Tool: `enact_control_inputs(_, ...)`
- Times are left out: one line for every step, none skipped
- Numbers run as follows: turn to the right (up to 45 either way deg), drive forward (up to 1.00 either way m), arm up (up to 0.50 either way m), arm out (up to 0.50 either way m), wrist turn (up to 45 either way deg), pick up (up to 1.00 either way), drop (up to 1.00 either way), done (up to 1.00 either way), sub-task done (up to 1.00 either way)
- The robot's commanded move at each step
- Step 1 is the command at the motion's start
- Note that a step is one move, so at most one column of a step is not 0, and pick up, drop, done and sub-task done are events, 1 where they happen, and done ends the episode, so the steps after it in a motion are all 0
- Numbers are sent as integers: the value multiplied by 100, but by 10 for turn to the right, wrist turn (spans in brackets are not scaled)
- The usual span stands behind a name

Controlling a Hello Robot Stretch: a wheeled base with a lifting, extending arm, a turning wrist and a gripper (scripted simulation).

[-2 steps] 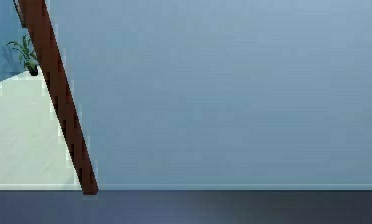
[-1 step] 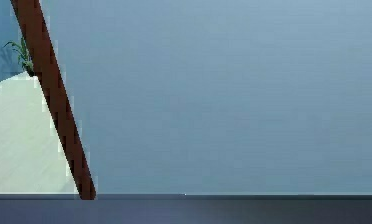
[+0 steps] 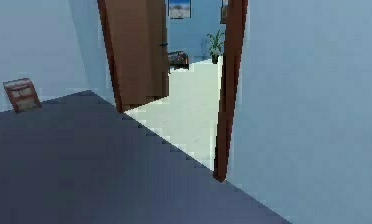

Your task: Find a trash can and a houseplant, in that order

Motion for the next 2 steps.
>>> enact_control_inputs(-180, 0, 0, 0, 0, 0, 0, 0, 0)
enact_control_inputs(0, 100, 0, 0, 0, 0, 0, 0, 0)
